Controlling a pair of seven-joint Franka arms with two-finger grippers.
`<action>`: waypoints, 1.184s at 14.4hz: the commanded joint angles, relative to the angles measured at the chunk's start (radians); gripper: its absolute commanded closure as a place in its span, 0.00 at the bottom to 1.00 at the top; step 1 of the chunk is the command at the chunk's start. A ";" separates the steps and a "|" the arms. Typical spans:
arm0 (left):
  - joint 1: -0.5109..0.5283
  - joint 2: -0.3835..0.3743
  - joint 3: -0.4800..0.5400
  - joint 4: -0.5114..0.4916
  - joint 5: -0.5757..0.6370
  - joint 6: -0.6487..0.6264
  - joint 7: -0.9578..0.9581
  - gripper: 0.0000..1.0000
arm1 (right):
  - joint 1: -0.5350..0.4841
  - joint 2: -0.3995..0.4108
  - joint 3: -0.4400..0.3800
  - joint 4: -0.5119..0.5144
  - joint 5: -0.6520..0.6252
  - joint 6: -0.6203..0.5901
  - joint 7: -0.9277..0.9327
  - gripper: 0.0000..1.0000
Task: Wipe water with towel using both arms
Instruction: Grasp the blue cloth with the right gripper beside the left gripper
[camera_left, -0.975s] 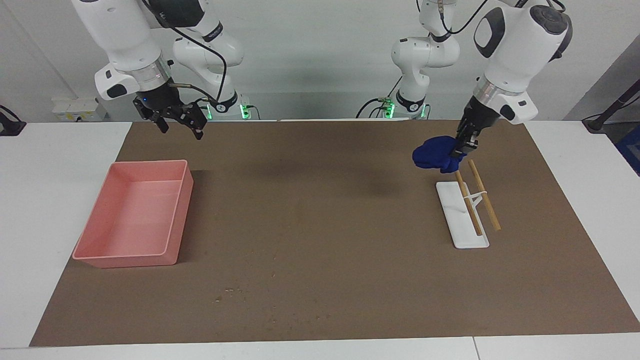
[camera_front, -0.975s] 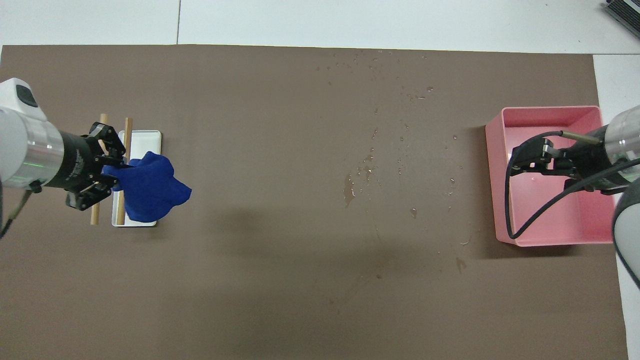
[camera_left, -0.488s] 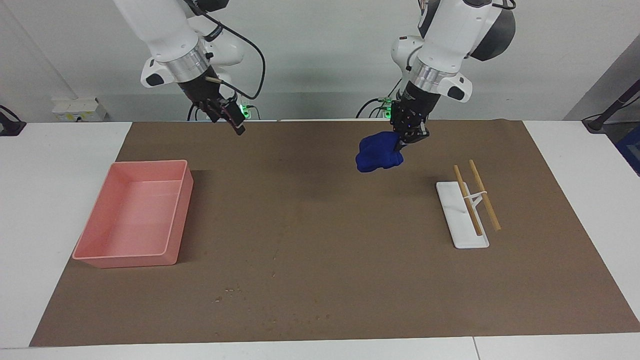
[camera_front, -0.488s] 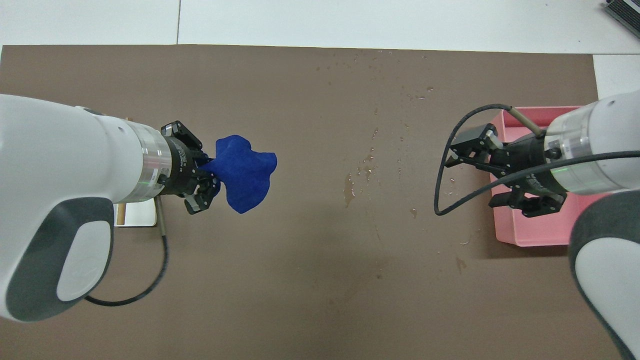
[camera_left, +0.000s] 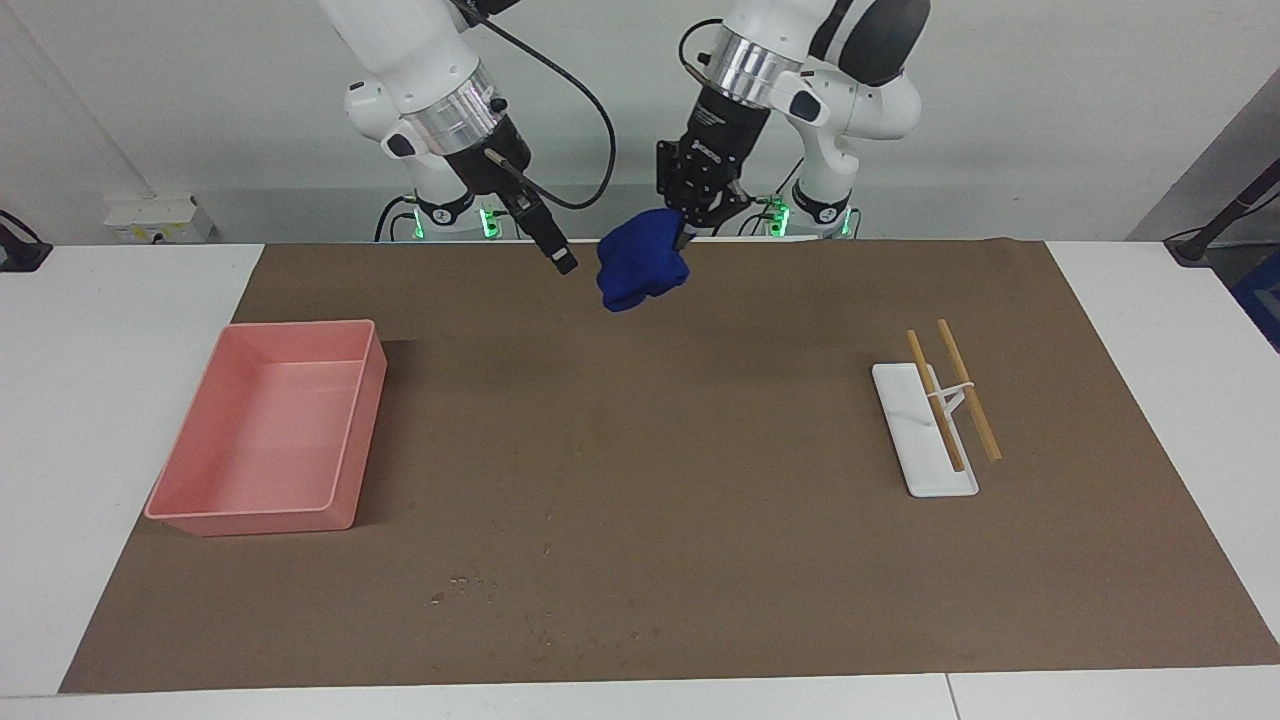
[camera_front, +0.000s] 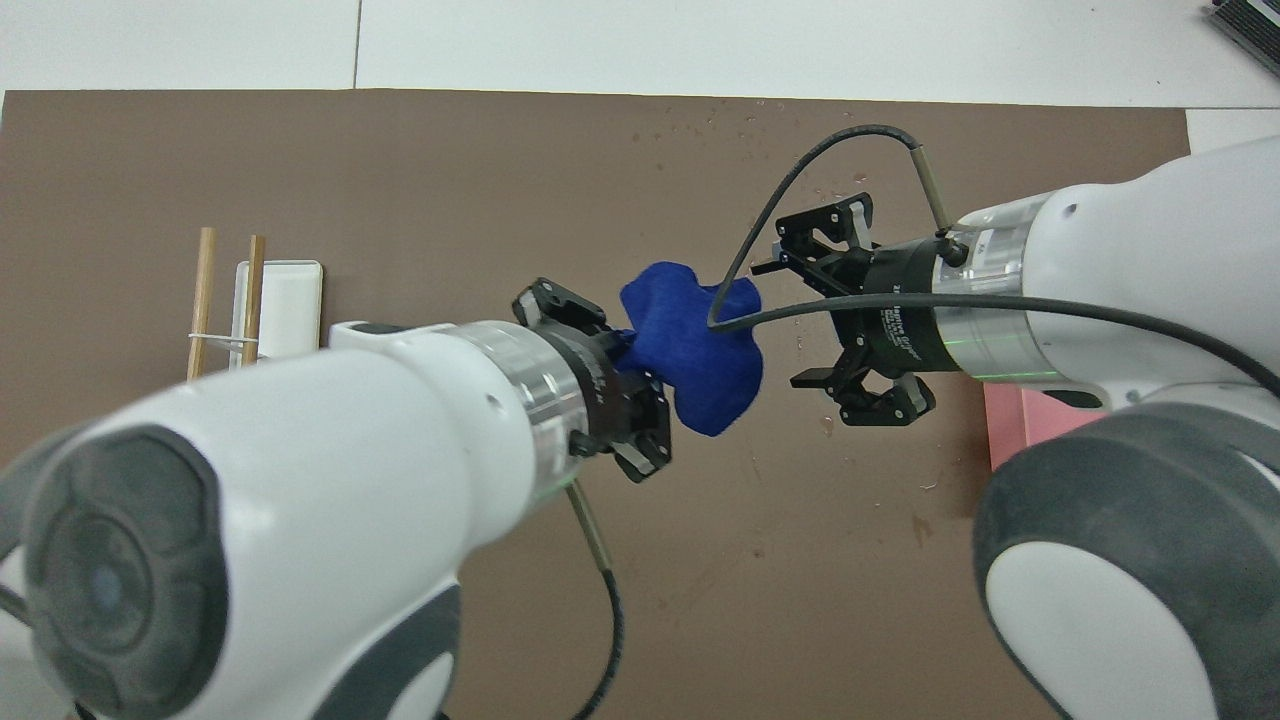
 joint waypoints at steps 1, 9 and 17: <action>-0.068 0.018 -0.004 0.014 -0.003 0.044 -0.037 1.00 | 0.024 0.042 -0.002 0.044 0.032 0.032 0.050 0.08; -0.085 0.018 -0.004 0.011 0.000 0.071 -0.030 1.00 | 0.041 0.030 -0.002 0.006 0.016 -0.028 0.056 0.40; -0.026 0.020 -0.001 0.006 0.000 0.066 -0.017 0.10 | 0.036 0.034 -0.004 0.026 -0.031 -0.068 0.036 1.00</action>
